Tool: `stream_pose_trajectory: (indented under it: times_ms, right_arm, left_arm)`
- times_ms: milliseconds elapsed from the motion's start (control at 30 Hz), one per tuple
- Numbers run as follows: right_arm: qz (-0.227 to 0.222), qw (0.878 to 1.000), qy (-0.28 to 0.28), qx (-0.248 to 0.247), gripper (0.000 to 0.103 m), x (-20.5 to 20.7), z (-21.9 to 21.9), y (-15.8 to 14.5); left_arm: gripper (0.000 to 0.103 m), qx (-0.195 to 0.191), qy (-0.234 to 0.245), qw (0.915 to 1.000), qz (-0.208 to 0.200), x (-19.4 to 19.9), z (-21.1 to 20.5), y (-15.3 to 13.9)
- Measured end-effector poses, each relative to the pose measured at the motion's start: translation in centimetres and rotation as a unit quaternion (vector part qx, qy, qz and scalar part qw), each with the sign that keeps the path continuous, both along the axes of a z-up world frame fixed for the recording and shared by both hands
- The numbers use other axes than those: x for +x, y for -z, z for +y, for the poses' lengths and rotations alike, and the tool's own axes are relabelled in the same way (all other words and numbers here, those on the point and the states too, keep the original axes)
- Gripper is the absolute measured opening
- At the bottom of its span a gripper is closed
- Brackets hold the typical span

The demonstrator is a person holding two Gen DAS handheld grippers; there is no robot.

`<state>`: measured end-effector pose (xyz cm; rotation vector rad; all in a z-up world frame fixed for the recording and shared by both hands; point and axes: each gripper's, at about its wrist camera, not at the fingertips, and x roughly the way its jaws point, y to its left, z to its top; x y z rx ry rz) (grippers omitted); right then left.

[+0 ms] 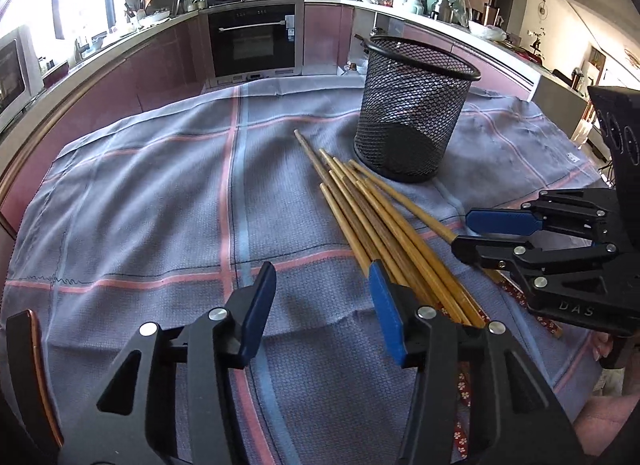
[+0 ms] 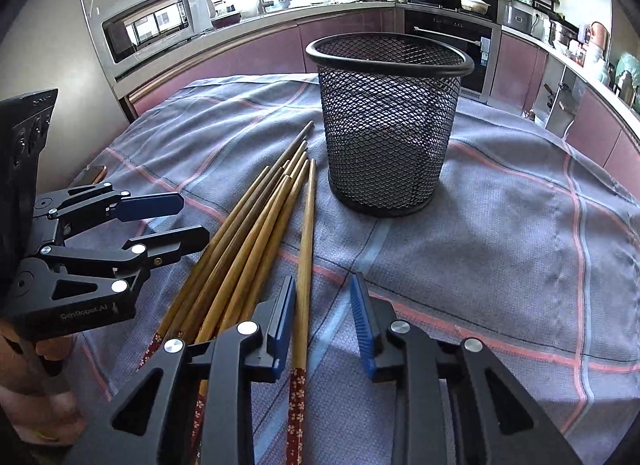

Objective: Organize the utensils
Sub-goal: 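Close the left gripper on one wooden chopstick while the right gripper grasps another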

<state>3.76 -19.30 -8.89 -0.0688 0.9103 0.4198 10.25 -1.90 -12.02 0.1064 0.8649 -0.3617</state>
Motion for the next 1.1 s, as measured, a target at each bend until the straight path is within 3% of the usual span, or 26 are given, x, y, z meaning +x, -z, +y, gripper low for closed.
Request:
stream_pose_trajectory:
  times_ms: [233,400,633,700,733,800,1100]
  right_arm:
    - [0.001,1.000,-0.008,-0.002,0.026,0.3,0.1,0.0]
    - [0.003,1.000,-0.013,-0.001,0.026,0.4,-0.1,-0.1]
    - [-0.007,0.999,-0.025,-0.033,0.026,1.4,1.4,-0.2]
    - [-0.006,0.999,-0.027,-0.034,0.025,1.8,1.6,-0.2]
    - [-0.004,0.999,-0.029,-0.032,0.020,1.9,1.6,-0.2]
    - [0.003,0.999,-0.035,-0.022,0.006,2.1,1.6,-0.2]
    - [-0.006,0.999,-0.033,0.016,0.005,1.4,0.5,-1.4]
  left_arm:
    - [0.050,0.010,0.013,0.9998,0.013,0.6,-0.9,-0.2]
    - [0.043,0.015,0.021,0.9992,0.031,1.0,-0.2,0.1]
    - [0.043,0.031,0.023,0.9988,0.031,1.3,-0.7,0.2]
    - [0.033,0.031,0.019,0.9988,0.033,1.4,-0.7,0.2]
    - [0.030,0.027,0.017,0.9989,0.036,1.5,-0.7,0.1]
    - [0.013,0.017,0.013,0.9988,0.043,1.7,-0.5,-0.1]
    - [0.008,-0.026,0.003,0.9989,0.040,0.9,0.5,-1.0]
